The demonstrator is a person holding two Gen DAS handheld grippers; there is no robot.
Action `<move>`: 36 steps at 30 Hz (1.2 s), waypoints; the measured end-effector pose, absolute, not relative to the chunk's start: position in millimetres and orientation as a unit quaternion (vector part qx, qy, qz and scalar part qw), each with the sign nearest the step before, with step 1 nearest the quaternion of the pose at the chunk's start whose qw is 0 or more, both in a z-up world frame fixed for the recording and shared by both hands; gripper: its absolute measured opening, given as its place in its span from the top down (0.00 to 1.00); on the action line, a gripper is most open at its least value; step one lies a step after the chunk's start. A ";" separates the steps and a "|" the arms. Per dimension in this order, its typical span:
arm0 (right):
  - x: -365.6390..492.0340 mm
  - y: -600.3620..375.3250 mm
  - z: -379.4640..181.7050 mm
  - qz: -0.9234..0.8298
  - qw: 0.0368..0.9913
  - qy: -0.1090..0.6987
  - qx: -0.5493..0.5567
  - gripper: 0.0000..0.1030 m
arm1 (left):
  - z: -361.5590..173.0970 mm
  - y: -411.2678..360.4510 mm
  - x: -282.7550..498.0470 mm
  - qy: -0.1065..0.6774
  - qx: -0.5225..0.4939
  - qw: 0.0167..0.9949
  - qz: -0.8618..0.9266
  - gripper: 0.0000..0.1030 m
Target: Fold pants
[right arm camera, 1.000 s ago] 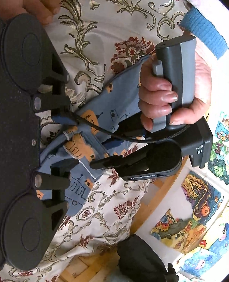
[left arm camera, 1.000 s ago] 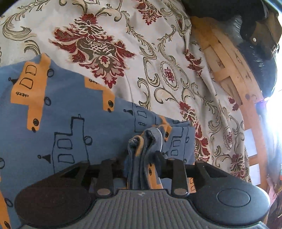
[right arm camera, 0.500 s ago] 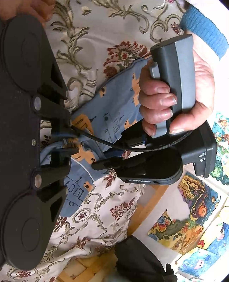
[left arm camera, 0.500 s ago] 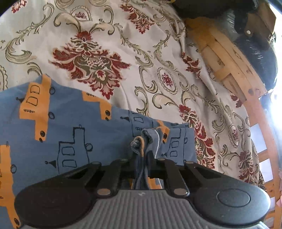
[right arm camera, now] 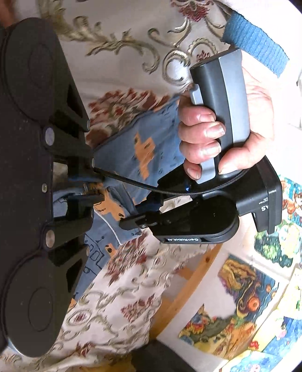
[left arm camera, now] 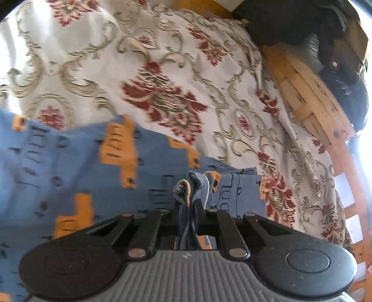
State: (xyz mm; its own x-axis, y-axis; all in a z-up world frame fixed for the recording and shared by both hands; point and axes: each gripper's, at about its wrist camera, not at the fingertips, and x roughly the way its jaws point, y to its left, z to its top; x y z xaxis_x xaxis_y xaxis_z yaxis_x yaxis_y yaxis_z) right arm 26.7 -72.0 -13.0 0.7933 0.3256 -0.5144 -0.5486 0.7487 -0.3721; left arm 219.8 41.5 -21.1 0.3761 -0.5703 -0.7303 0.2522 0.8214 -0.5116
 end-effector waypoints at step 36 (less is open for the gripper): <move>26.4 -80.4 0.6 0.254 0.902 0.218 -0.273 0.34 | -17.0 97.7 197.3 0.461 -0.102 0.871 -0.138 0.50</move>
